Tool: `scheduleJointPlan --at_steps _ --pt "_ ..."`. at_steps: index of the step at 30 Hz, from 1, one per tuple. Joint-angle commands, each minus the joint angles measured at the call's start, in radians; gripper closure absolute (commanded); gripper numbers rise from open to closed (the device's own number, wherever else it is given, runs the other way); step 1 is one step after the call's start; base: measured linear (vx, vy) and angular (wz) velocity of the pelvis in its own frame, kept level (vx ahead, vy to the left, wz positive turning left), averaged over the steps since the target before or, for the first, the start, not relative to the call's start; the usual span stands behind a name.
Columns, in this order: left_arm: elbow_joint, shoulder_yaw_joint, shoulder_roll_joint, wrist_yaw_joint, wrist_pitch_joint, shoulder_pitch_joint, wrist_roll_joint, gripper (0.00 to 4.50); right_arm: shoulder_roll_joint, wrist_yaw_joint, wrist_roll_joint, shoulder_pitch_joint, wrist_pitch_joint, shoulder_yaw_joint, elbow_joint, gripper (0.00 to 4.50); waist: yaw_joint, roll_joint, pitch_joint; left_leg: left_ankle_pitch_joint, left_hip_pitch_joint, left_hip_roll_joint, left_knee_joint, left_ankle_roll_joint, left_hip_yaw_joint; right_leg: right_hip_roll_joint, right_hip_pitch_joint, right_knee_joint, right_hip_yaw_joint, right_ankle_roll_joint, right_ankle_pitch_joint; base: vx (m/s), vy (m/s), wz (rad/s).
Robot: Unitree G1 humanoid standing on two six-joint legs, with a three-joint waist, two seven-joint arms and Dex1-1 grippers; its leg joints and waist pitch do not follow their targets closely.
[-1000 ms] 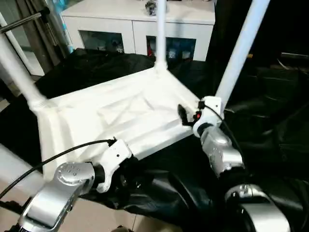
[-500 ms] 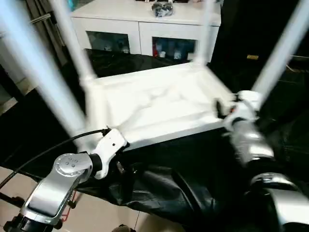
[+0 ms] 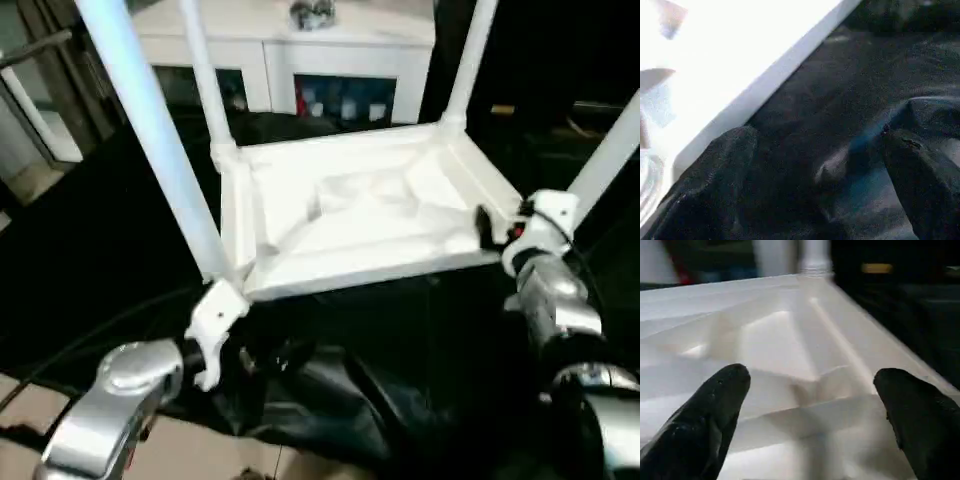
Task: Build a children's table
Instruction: Rotate table base
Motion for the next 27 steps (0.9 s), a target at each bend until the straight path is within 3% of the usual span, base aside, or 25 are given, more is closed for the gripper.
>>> scheduleJointPlan --at_steps 1,5,8,9,10,14,18,19,24,25,27 --pt "-0.012 0.089 -0.01 -0.007 -0.021 0.046 -0.066 0.03 -0.004 0.096 0.038 0.072 0.042 0.037 -0.163 0.0 0.004 -0.012 -0.058 -0.258 0.015 0.002 -0.065 0.055 0.01 -0.015 0.044 -0.073 0.013 -0.207 -0.186 0.0 0.0 0.0" --pt "0.013 0.15 -0.024 0.0 -0.08 0.08 -0.101 0.03 -0.017 0.139 0.068 0.147 0.091 0.045 -0.282 0.0 0.004 -0.011 -0.054 -0.308 0.021 0.002 -0.072 0.046 0.009 -0.011 0.034 -0.082 0.014 -0.193 -0.263 0.0 0.0 0.0" --pt "0.04 0.231 -0.073 0.014 -0.134 0.093 -0.172 0.03 -0.054 0.234 0.113 0.299 0.197 0.078 -0.507 0.0 0.016 -0.009 -0.047 -0.367 0.03 0.007 -0.077 0.024 0.008 -0.014 0.027 -0.094 0.02 -0.154 -0.339 0.0 0.0 0.0" --pt "0.041 0.237 -0.074 0.012 -0.137 0.094 -0.176 0.03 -0.057 0.239 0.117 0.313 0.207 0.08 -0.529 0.0 0.018 -0.01 -0.047 -0.367 0.029 0.007 -0.077 0.022 0.007 -0.013 0.027 -0.094 0.022 -0.147 -0.34 0.0 0.0 0.0" --pt "0.042 0.246 -0.074 0.009 -0.14 0.096 -0.182 0.03 -0.062 0.245 0.122 0.332 0.22 0.083 -0.558 0.0 0.014 -0.007 -0.048 -0.361 0.021 0.005 -0.082 0.018 0.004 -0.014 0.033 -0.093 0.02 -0.139 -0.336 0.0 0.0 0.0" --pt "0.063 0.311 -0.068 0.016 -0.158 0.115 -0.203 0.03 -0.089 0.24 0.14 0.415 0.293 0.07 -0.678 0.0 0.009 -0.012 -0.046 -0.386 0.02 0.003 -0.084 0.008 0.002 -0.017 0.029 -0.098 0.019 -0.118 -0.396 0.0 0.0 0.0" --pt "0.106 0.323 -0.076 0.046 -0.197 0.068 -0.193 0.03 -0.096 0.206 0.12 0.424 0.341 0.056 -0.691 0.0 0.006 -0.012 -0.043 -0.416 0.027 -0.001 -0.083 -0.003 0.001 -0.018 0.02 -0.109 0.019 -0.086 -0.477 0.0 0.0 0.0" --pt "0.127 0.314 -0.088 0.061 -0.203 0.027 -0.19 0.03 -0.099 0.179 0.104 0.423 0.373 0.059 -0.695 0.0 0.006 -0.008 -0.043 -0.413 0.029 -0.001 -0.083 -0.007 0.0 -0.018 0.019 -0.11 0.02 -0.084 -0.481 0.0 0.0 0.0" --pt "0.165 0.268 -0.104 0.08 -0.208 -0.049 -0.154 0.03 -0.097 0.13 0.076 0.411 0.43 0.071 -0.69 0.0 0.01 -0.006 -0.047 -0.394 0.027 0.0 -0.083 -0.018 -0.001 -0.017 0.023 -0.103 0.019 -0.093 -0.416 0.0 0.0 0.0" --pt "0.23 0.244 -0.106 0.105 -0.222 -0.112 -0.107 0.03 -0.092 0.095 0.047 0.404 0.46 0.088 -0.683 0.0 0.008 -0.001 -0.047 -0.381 0.026 -0.002 -0.083 -0.018 -0.001 -0.015 0.024 -0.102 0.02 -0.095 -0.399 0.0 0.0 0.0" --pt "0.259 0.237 -0.109 0.111 -0.228 -0.139 -0.099 0.03 -0.086 0.08 0.038 0.398 0.471 0.09 -0.674 0.0 0.009 -0.003 -0.053 -0.36 0.027 -0.004 -0.079 -0.022 -0.001 -0.017 0.028 -0.097 0.02 -0.1 -0.36 0.0 0.0 0.0"
